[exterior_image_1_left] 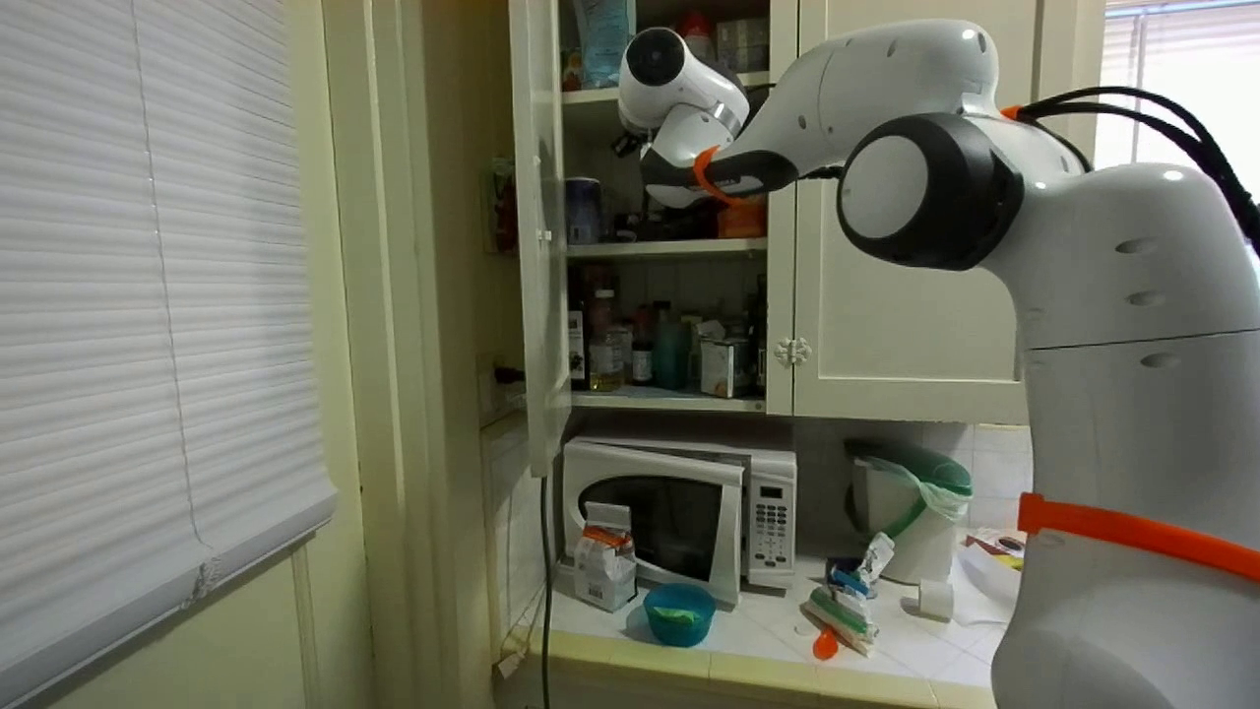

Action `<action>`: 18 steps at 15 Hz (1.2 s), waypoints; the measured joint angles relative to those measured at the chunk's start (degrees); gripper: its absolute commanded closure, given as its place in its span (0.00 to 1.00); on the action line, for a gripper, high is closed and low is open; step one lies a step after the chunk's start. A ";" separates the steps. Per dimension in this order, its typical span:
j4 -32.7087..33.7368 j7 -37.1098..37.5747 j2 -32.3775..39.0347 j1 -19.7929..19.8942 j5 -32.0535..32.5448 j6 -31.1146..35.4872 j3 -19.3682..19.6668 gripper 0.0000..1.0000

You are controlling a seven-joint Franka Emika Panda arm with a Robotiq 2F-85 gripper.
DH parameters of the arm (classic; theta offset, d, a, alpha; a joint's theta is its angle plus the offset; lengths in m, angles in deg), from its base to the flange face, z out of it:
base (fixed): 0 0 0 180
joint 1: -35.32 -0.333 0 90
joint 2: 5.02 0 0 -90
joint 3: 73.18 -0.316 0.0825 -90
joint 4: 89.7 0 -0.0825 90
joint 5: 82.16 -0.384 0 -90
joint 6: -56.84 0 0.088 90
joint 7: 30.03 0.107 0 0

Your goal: Move the cupcake liners to the bottom shelf

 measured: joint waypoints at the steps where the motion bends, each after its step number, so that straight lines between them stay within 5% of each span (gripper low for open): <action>1: -1.69 0.38 -1.08 -0.15 0.26 0.02 -0.04 1.00; 9: -15.45 0.81 -9.29 -0.41 -0.91 0.02 -0.45 1.00; 18: -30.51 -2.11 -18.69 -1.42 -10.35 0.00 -0.51 1.00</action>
